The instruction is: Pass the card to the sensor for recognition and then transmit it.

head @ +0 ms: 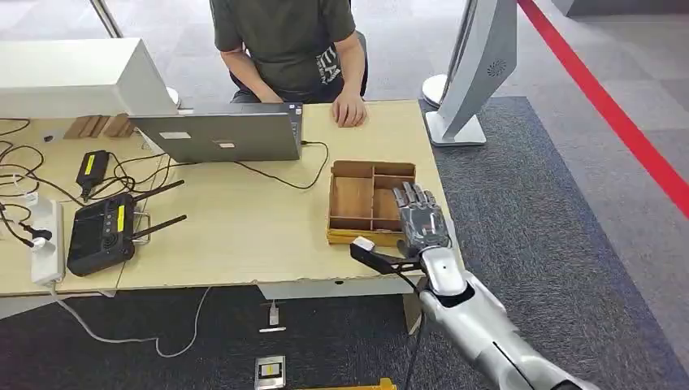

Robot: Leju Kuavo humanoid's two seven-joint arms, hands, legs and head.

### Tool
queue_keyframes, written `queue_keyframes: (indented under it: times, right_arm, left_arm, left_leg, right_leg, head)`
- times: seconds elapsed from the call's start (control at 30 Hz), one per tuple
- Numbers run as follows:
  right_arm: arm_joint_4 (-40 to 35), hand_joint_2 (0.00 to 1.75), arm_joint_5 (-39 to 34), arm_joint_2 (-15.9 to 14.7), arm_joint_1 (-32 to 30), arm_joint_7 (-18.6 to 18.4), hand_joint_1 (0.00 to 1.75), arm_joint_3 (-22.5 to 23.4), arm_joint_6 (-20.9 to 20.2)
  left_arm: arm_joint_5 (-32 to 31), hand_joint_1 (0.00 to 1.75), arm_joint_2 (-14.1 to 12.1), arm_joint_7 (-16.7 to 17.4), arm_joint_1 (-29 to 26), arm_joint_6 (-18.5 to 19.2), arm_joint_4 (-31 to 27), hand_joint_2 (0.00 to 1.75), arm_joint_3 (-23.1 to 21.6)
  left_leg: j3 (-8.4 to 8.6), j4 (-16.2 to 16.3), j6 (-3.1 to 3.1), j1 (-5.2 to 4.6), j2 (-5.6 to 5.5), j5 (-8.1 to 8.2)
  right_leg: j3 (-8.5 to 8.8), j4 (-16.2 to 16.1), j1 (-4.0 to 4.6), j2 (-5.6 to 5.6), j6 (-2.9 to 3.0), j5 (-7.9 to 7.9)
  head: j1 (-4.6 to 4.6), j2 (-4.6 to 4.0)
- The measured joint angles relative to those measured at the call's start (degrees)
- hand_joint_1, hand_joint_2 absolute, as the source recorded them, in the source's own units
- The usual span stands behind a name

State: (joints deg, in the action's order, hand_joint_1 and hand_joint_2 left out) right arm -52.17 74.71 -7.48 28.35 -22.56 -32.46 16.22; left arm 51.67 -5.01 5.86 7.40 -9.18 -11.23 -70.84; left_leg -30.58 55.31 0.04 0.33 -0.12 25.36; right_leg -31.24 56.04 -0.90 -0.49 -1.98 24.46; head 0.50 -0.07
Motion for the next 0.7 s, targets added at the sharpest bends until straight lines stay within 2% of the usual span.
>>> queue_keyframes:
  times: [0.7]
  right_arm:
    - [-2.53,1.75,-0.66,-0.26,-1.16,1.18,0.0,0.72,-1.27]
  left_arm:
    - [-0.44,0.0,0.0,0.0,0.02,0.24,0.0,1.75,0.0]
  left_leg:
    - [0.0,0.0,0.0,0.0,0.0,0.0]
  right_leg:
    - [0.0,0.0,0.0,0.0,0.0,0.0]
  head:
    - [0.0,0.0]
